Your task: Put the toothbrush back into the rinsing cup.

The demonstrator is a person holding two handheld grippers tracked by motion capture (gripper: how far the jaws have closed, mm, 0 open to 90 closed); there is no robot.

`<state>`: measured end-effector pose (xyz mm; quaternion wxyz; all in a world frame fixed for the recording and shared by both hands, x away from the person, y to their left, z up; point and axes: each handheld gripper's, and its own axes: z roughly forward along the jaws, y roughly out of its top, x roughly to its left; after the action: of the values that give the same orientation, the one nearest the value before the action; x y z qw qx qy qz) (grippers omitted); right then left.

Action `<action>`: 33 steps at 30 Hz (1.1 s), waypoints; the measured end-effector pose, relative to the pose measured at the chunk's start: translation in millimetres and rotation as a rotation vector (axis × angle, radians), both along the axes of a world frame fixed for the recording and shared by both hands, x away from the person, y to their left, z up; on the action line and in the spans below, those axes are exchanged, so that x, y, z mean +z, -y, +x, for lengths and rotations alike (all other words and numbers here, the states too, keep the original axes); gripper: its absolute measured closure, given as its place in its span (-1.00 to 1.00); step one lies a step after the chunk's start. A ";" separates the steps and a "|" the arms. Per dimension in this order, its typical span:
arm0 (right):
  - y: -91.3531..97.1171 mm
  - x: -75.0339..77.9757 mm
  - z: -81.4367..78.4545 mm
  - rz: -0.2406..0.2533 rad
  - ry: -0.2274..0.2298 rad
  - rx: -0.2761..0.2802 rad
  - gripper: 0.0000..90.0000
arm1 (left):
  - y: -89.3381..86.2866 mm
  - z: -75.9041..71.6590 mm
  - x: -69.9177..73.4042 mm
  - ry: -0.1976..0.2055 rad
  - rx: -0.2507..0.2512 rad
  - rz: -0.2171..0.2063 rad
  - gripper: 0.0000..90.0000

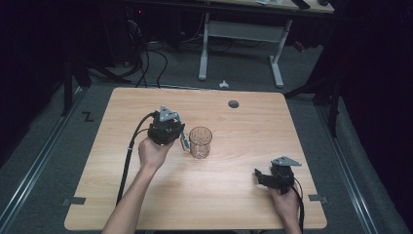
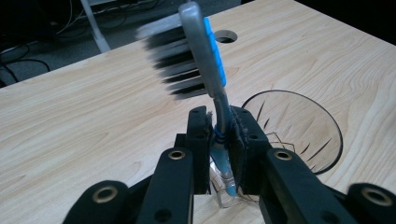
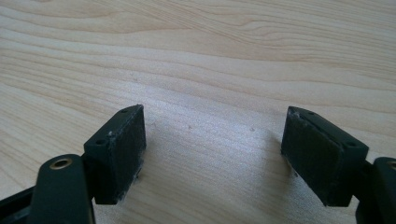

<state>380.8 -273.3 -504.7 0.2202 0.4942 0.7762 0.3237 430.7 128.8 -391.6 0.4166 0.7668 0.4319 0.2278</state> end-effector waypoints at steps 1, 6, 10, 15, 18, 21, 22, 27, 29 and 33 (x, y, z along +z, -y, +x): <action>0.0 0.0 0.0 0.000 0.000 0.000 -0.51 | 0.4 0.0 -0.6 0.001 0.000 0.004 0.75; 0.0 0.0 0.0 0.000 0.000 0.000 -0.51 | 2.6 -0.8 -3.4 0.005 0.000 0.017 0.75; 0.0 0.0 0.0 0.000 0.000 0.000 -0.51 | 4.8 -0.9 -5.2 0.005 -0.001 0.034 0.76; 0.0 0.0 0.0 0.000 0.000 0.000 -0.51 | 7.9 -0.9 -6.7 0.011 -0.003 0.047 0.76; 0.0 0.0 0.0 0.000 0.000 0.000 -0.51 | 9.2 -0.7 -7.8 0.010 -0.004 0.057 0.76; 0.0 0.0 0.0 0.000 0.000 0.000 -0.51 | 10.2 -0.8 -8.4 0.013 -0.004 0.064 0.76; 0.0 0.0 0.0 0.000 0.000 0.000 -0.51 | 10.6 -1.0 -8.6 0.014 -0.005 0.063 0.76; 0.0 0.0 0.0 0.000 0.000 0.000 -0.51 | 11.2 -0.8 -10.5 0.006 -0.006 0.064 0.76; 0.0 0.0 0.0 0.000 0.000 0.000 -0.51 | 10.8 -0.9 -11.5 0.005 -0.004 0.064 0.76; 0.0 0.0 0.0 0.000 0.000 0.000 -0.51 | 10.7 -1.4 -13.1 0.002 -0.005 0.063 0.75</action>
<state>380.8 -273.3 -504.8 0.2202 0.4943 0.7762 0.3237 429.3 118.1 -404.7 0.3934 0.7804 0.4222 0.2408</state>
